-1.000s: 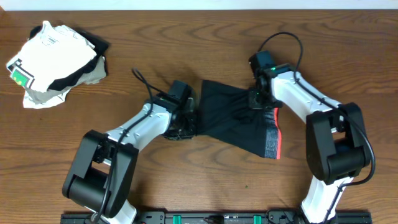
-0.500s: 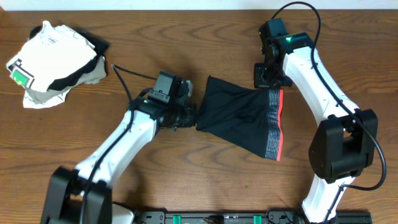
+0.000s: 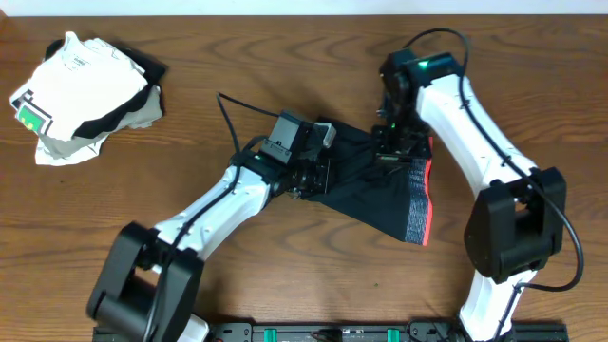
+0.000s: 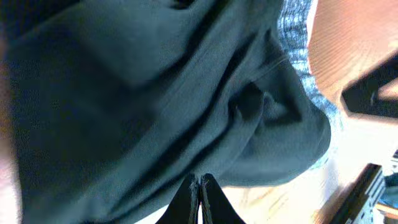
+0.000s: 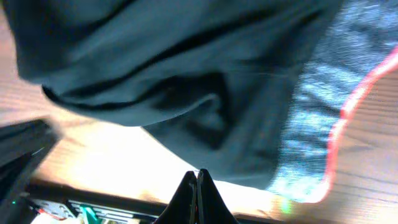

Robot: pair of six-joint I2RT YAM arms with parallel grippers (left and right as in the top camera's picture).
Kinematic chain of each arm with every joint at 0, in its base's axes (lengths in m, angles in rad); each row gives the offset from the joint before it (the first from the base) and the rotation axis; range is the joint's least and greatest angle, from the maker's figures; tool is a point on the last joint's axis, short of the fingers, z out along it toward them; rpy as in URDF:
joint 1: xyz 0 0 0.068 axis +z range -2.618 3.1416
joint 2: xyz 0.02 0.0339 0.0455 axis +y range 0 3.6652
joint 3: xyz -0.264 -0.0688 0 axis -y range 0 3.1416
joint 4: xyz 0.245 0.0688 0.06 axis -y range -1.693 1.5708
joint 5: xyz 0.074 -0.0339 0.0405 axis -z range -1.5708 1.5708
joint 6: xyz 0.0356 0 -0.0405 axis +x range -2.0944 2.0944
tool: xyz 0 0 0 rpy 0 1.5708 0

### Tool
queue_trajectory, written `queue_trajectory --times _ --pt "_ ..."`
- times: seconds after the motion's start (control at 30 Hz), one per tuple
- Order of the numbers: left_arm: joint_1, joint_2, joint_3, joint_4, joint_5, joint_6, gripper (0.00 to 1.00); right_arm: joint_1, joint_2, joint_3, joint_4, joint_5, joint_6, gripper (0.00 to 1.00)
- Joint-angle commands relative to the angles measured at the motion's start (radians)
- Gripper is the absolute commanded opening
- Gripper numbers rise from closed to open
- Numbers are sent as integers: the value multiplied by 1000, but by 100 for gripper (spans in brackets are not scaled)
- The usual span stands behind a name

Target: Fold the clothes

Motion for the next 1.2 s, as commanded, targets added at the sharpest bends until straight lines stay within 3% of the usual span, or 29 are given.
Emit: queue_trajectory --times 0.0,0.1,0.63,0.87,1.17 --pt "2 56 8 32 72 -8 6 50 6 -33 -1 16 76 1" --pt "2 87 8 43 72 -11 6 69 6 -84 44 63 153 1" --pt "16 160 7 68 0 -37 6 13 6 -423 316 25 210 1" --pt "38 230 7 58 -28 -58 6 -58 6 -478 314 71 213 1" --pt "192 233 7 -34 -26 -63 6 -188 6 -478 308 131 210 1"
